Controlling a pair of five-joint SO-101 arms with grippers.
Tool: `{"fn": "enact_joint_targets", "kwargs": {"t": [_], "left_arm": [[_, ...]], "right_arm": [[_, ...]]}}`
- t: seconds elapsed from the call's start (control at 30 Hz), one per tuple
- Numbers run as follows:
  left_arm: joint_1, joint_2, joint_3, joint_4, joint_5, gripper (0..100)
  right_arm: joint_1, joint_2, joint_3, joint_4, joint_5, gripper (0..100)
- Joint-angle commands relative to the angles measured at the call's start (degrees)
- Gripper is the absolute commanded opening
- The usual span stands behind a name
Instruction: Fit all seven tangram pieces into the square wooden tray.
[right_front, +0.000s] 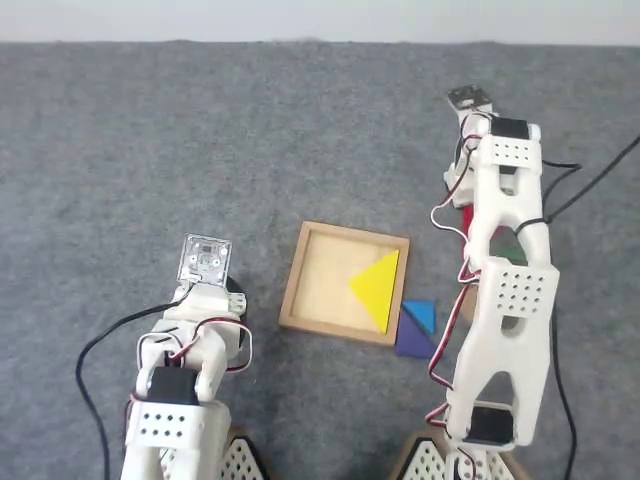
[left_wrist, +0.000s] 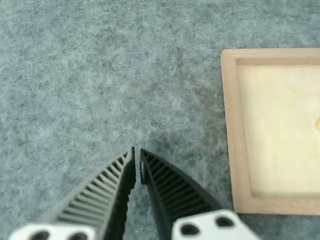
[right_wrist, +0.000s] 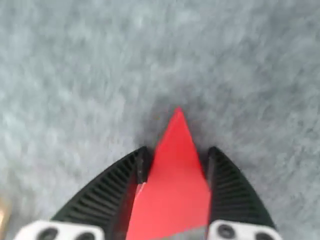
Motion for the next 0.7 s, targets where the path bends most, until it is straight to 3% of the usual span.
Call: {"fn": "enact_joint_targets", "kwargs": {"t": [0.0,0.1,0.47,0.67], "left_arm": [[-0.26,-0.70,-0.48,0.09,0.26,2],[-0.26,-0.70,-0.48,0.09,0.26,2],[-0.26,-0.70,-0.48,0.09,0.26,2],[-0.26,-0.70,-0.48,0.09,0.26,2]], "right_arm": [[-0.04,-0.84,-2.29,11.47,1.85,11.5],[-0.13,-1.54,-2.46,17.27,1.85,11.5],[-2.51,-17.80,-2.11,20.00,0.18,12.0],[-5.49,-32.22,13.36,19.12,-3.43,12.0]]}}
